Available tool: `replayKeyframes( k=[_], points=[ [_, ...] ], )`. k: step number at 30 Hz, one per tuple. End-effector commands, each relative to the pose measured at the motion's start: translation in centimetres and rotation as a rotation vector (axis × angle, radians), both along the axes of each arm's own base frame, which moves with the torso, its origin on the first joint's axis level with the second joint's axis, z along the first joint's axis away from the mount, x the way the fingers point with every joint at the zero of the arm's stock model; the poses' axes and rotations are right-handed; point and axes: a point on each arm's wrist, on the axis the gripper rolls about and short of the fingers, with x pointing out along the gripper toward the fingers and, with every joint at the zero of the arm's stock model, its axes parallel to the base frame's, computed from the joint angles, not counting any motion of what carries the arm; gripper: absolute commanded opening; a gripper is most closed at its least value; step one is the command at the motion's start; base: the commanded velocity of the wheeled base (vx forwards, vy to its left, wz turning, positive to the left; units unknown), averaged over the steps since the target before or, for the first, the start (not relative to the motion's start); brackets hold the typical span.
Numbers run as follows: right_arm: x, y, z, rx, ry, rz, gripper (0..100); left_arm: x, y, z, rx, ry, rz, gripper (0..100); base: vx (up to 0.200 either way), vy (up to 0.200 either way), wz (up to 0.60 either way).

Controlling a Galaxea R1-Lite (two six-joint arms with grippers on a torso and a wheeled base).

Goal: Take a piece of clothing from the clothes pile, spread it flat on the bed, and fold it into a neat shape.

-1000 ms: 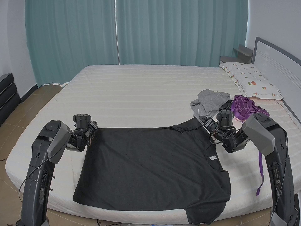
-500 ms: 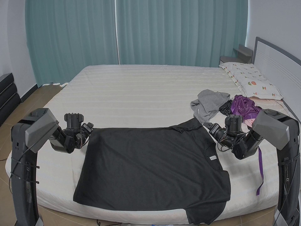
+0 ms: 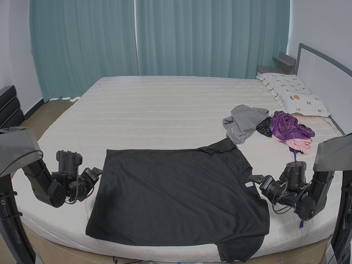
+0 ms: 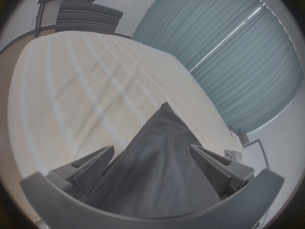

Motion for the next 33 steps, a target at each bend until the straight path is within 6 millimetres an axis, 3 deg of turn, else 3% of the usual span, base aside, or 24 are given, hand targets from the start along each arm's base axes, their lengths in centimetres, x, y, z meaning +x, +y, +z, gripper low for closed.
replayKeyframes(
  k=[1, 7, 24, 29, 33],
  points=[
    [-5.4, -0.7, 0.9, 0.095, 0.040, 0.008, 100, -6.4, -1.0, 2.0, -0.076, -0.020, -0.032, 100, -0.200, 0.000, 0.00],
    [-5.7, -0.7, -0.1, 0.095, 0.058, 0.010, 100, -6.9, -1.1, 1.5, -0.085, -0.010, -0.044, 100, -0.200, 0.000, 0.00],
    [-6.1, -0.7, -0.1, 0.110, 0.076, 0.006, 100, -7.4, -1.1, 0.4, -0.136, 0.053, -0.121, 100, 0.000, 0.000, 0.00],
    [-6.1, -0.7, -0.1, 0.109, 0.076, 0.007, 100, -8.9, -0.9, -1.1, -0.087, 0.132, -0.311, 100, 0.000, 0.000, 0.00],
    [-6.2, -0.6, -0.2, 0.110, 0.080, 0.011, 100, -8.9, -0.3, -3.0, 0.011, 0.195, -0.362, 100, 0.000, 0.000, 0.00]
  ],
)
